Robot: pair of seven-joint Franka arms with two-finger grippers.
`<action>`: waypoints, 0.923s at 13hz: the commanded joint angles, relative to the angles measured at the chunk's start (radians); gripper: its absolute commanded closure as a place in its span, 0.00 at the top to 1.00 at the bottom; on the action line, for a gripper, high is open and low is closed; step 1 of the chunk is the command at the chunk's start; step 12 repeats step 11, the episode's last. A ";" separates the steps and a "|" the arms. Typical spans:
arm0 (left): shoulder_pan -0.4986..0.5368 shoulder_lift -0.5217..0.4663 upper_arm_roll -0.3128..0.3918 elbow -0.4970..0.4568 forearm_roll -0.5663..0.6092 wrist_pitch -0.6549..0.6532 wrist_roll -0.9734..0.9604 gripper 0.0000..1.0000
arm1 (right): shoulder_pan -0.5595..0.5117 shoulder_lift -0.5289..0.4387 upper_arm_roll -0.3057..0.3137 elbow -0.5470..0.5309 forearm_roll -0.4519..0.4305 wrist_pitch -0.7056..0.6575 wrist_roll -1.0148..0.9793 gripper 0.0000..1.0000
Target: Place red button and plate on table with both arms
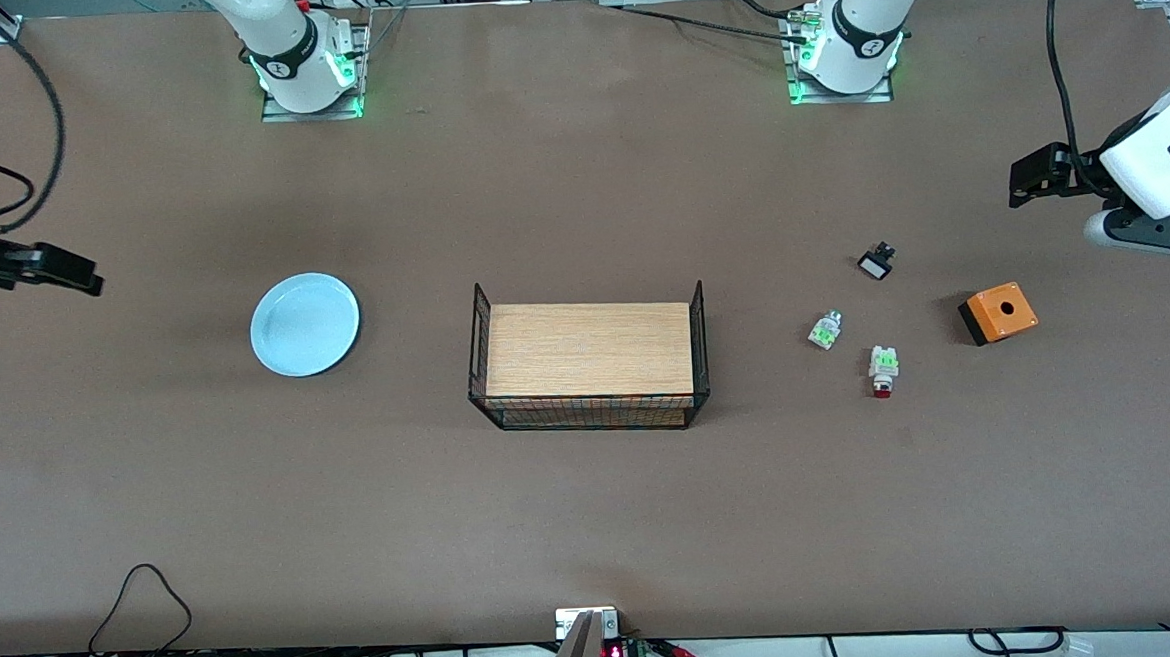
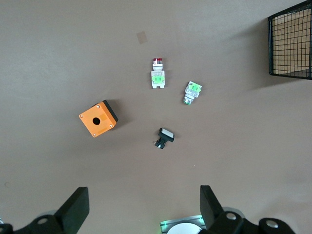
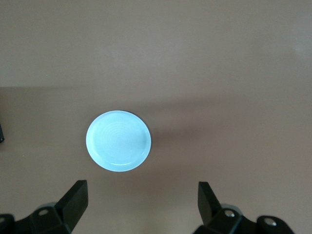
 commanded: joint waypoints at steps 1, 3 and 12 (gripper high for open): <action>-0.007 0.007 -0.005 0.019 -0.008 -0.013 -0.018 1.00 | 0.027 -0.013 -0.045 -0.004 0.030 -0.052 -0.055 1.00; -0.011 0.009 -0.006 0.019 -0.003 -0.011 -0.018 1.00 | 0.030 -0.054 -0.042 -0.066 0.027 -0.040 -0.065 1.00; -0.012 0.004 -0.011 0.019 -0.017 -0.016 -0.023 1.00 | 0.031 -0.102 -0.038 -0.087 0.034 -0.060 -0.064 1.00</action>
